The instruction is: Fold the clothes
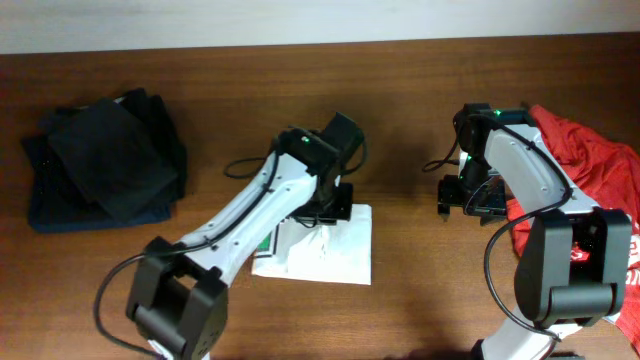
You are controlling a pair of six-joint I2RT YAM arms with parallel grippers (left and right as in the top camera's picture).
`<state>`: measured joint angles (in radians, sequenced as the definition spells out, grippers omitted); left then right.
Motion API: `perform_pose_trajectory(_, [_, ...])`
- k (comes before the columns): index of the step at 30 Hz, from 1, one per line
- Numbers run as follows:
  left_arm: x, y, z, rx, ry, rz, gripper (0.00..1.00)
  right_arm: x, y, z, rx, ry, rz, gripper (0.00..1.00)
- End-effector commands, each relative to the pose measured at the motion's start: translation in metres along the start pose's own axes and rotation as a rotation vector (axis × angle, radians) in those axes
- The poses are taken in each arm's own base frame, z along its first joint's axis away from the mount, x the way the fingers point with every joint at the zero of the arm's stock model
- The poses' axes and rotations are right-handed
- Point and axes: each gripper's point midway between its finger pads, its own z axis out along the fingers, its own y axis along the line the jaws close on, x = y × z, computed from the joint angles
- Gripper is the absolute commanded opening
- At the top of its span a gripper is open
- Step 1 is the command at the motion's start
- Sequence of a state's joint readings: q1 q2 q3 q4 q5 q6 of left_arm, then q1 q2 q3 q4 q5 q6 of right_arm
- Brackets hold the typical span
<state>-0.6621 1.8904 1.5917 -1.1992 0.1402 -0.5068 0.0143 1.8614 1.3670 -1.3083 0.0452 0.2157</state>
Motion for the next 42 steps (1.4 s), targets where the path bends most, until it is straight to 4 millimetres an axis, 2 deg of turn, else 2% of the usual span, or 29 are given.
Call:
perform_pose_trajectory(1, [0.002, -0.028, 0.014, 0.050, 0.017, 0.036, 0.06, -0.003, -0.002, -0.010, 0.004, -0.037, 0.001, 0.71])
perform_pose_trajectory(3, [0.004, -0.034, 0.024, 0.044, 0.030, 0.051, 0.06, -0.003, -0.002, -0.010, 0.004, -0.037, 0.001, 0.71])
perform_pose_trajectory(4, [0.006, -0.037, 0.027, 0.045, 0.038, 0.057, 0.13, -0.003, -0.002, -0.010, 0.004, -0.037, 0.001, 0.71])
perform_pose_trajectory(6, [0.008, -0.052, 0.032, 0.101, 0.054, 0.076, 0.39, -0.003, -0.002, -0.010, 0.004, -0.036, 0.001, 0.71])
perform_pose_trajectory(8, [0.001, -0.070, 0.026, 0.186, 0.023, 0.136, 0.43, -0.003, -0.002, -0.010, 0.003, -0.036, 0.001, 0.72])
perform_pose_trajectory(9, [-0.013, -0.070, 0.013, 0.191, -0.030, 0.186, 0.43, -0.003, -0.002, -0.010, 0.003, -0.036, 0.001, 0.72])
perform_pose_trajectory(10, [-0.031, -0.060, -0.004, 0.167, -0.089, 0.200, 0.43, -0.002, -0.002, -0.010, 0.003, -0.033, 0.001, 0.75])
perform_pose_trajectory(12, [-0.062, -0.024, -0.045, 0.075, -0.199, 0.128, 0.43, 0.002, 0.008, -0.010, -0.056, -0.013, -0.037, 0.76])
perform_pose_trajectory(13, [-0.078, 0.004, -0.070, 0.050, -0.251, 0.072, 0.44, 0.006, 0.027, -0.012, -0.167, 0.001, -0.123, 0.76])
perform_pose_trajectory(15, [-0.095, 0.047, -0.087, 0.039, -0.288, -0.029, 0.48, 0.014, 0.058, -0.020, -0.347, 0.015, -0.230, 0.76])
perform_pose_trajectory(16, [-0.099, 0.064, -0.087, 0.030, -0.287, -0.068, 0.48, 0.017, 0.068, -0.023, -0.397, 0.018, -0.259, 0.76])
perform_pose_trajectory(19, [-0.098, 0.104, -0.071, -0.003, -0.241, -0.101, 0.48, 0.025, 0.086, -0.025, -0.418, 0.030, -0.306, 0.76])
perform_pose_trajectory(21, [-0.088, 0.121, -0.047, -0.020, -0.182, -0.105, 0.47, 0.030, 0.102, -0.023, -0.413, 0.024, -0.361, 0.77])
perform_pose_trajectory(25, [-0.067, 0.128, 0.002, -0.019, -0.105, -0.075, 0.47, 0.030, 0.124, -0.015, -0.409, -0.012, -0.417, 0.76])
perform_pose_trajectory(27, [-0.059, 0.133, 0.027, -0.021, -0.091, -0.077, 0.47, 0.030, 0.131, -0.011, -0.420, -0.020, -0.415, 0.68])
perform_pose_trajectory(28, [-0.056, 0.135, 0.035, -0.022, -0.089, -0.077, 0.47, 0.030, 0.135, -0.010, -0.432, -0.026, -0.423, 0.61])
perform_pose_trajectory(29, [-0.054, 0.137, 0.044, -0.022, -0.092, -0.077, 0.47, 0.029, 0.139, -0.010, -0.435, -0.037, -0.434, 0.49])
perform_pose_trajectory(30, [-0.053, 0.138, 0.050, -0.021, -0.095, -0.077, 0.47, 0.028, 0.141, -0.009, -0.436, -0.046, -0.444, 0.43])
perform_pose_trajectory(34, [-0.042, 0.143, 0.069, -0.026, -0.079, -0.079, 0.48, 0.030, 0.158, 0.005, -0.436, -0.073, -0.485, 0.41])
perform_pose_trajectory(36, [-0.034, 0.146, 0.073, -0.037, -0.058, -0.083, 0.48, 0.029, 0.163, 0.012, -0.435, -0.089, -0.496, 0.33])
perform_pose_trajectory(39, [-0.018, 0.150, 0.079, -0.050, -0.004, -0.091, 0.47, 0.017, 0.165, 0.015, -0.424, -0.147, -0.499, 0.19])
perform_pose_trajectory(41, [0.001, 0.153, 0.083, -0.063, 0.062, -0.119, 0.43, 0.002, 0.163, 0.015, -0.388, -0.211, -0.501, 0.13])
perform_pose_trajectory(42, [0.016, 0.156, 0.087, -0.075, 0.111, -0.167, 0.42, -0.012, 0.160, 0.014, -0.348, -0.269, -0.498, 0.09])
